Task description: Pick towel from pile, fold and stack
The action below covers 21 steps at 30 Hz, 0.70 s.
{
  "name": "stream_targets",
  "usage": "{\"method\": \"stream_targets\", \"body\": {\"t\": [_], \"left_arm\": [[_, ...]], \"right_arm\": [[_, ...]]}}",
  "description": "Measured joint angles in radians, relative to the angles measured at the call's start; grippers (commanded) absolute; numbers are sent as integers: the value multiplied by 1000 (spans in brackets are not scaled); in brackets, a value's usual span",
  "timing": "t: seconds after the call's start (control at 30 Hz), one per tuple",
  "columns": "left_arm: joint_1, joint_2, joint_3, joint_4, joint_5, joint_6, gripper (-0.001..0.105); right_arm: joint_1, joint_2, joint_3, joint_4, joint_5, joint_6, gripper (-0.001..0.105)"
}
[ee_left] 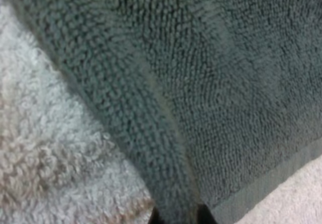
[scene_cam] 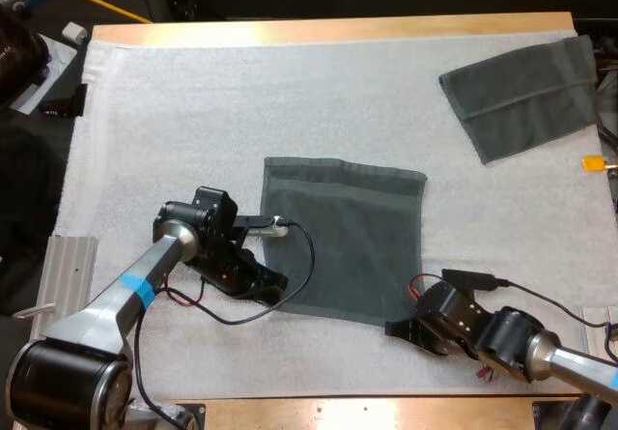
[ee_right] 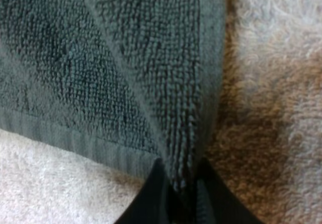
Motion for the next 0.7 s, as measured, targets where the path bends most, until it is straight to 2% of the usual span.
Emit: {"method": "stream_targets", "body": {"t": [0.17, 0.37, 0.7], "left_arm": [[0, -26, 0, 53, 8, 21, 0], [-6, -187, 0, 199, 11, 60, 0], [-149, -454, 0, 347, 10, 44, 0]], "right_arm": [[0, -7, -19, 36, -3, -37, 1], [0, -93, -109, 178, 10, -103, 1], [27, -252, -185, 380, -12, -127, 1]]}}
